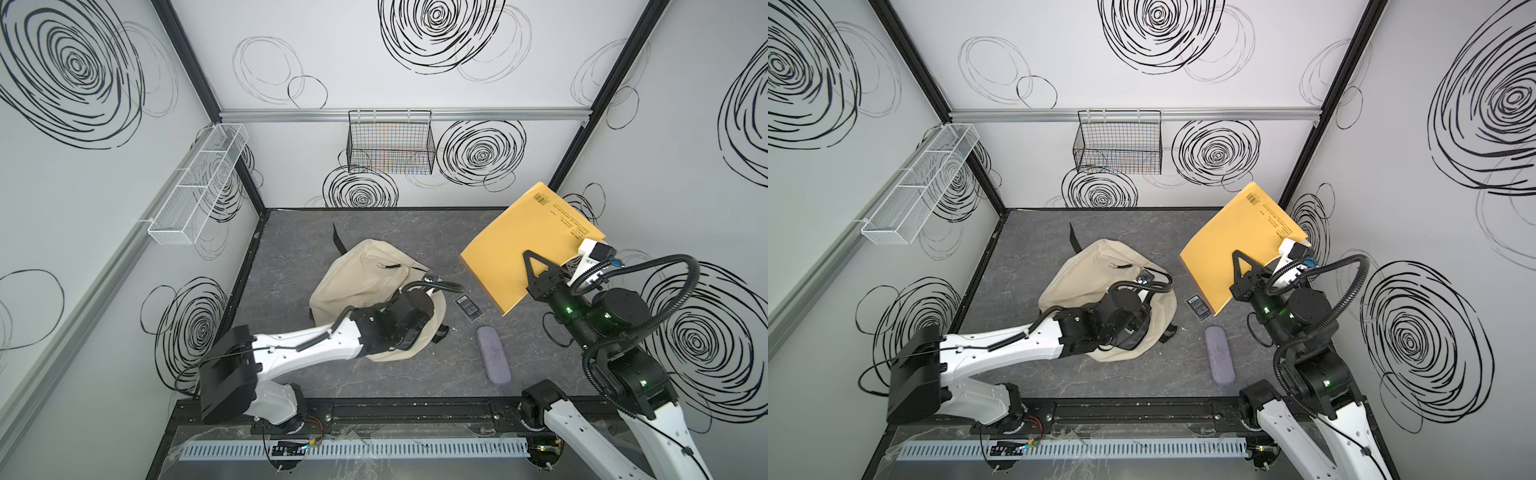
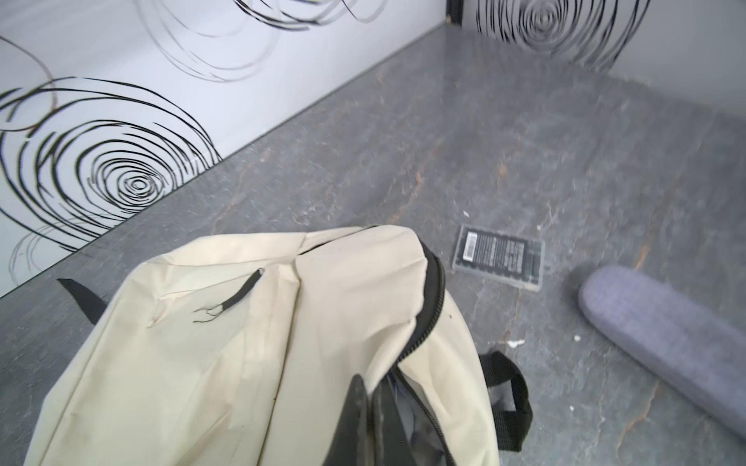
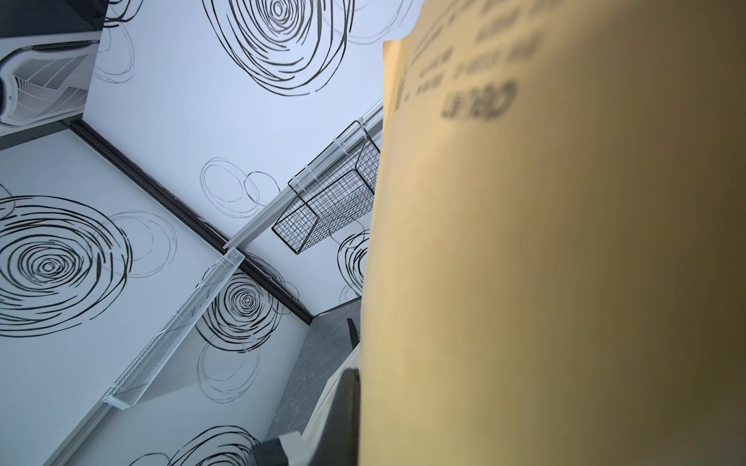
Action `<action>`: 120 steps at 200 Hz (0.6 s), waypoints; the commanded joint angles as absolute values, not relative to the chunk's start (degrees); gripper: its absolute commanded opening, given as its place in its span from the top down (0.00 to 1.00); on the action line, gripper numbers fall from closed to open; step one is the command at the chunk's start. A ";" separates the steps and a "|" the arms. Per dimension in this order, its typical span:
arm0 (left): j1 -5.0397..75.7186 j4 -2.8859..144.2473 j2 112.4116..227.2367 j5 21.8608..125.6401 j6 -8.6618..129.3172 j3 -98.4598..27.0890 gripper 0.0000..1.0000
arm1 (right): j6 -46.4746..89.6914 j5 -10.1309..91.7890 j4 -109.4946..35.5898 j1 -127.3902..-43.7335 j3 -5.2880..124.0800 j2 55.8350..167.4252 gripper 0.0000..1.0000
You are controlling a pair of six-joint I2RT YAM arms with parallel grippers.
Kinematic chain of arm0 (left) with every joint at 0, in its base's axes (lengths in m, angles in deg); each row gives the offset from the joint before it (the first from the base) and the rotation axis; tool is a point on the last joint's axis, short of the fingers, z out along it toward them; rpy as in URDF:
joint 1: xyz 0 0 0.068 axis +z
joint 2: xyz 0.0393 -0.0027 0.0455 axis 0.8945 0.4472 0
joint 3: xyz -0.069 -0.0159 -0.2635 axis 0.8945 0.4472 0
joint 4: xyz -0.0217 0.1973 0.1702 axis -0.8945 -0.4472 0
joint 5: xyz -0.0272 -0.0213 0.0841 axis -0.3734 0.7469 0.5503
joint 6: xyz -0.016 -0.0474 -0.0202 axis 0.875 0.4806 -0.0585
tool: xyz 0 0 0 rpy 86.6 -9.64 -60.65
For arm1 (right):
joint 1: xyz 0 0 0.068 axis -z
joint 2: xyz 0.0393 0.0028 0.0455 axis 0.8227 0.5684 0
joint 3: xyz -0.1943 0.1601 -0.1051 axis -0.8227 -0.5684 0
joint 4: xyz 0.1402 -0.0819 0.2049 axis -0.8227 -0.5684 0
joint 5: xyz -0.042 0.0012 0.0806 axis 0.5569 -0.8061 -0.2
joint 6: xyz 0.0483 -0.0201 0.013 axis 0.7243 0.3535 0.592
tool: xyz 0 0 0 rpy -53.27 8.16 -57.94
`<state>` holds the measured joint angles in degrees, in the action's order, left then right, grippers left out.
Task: Pack books, pencil case, and school supplies into a backpack
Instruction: Open the student bag at the center of the table, then place the loose stationery in the student bag.
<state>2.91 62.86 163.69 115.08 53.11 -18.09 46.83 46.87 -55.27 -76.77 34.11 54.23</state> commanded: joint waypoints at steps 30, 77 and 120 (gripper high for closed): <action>7.91 70.04 155.64 111.03 58.01 -18.97 1.00 | 69.23 31.77 -32.04 -77.03 13.59 53.70 1.00; 9.21 71.19 156.75 108.10 57.89 -19.72 1.00 | 80.70 34.85 -18.66 -83.53 2.51 55.44 1.00; 9.21 72.49 156.53 104.86 59.45 -18.56 1.00 | 85.08 44.42 -6.97 -92.43 -0.92 63.40 1.00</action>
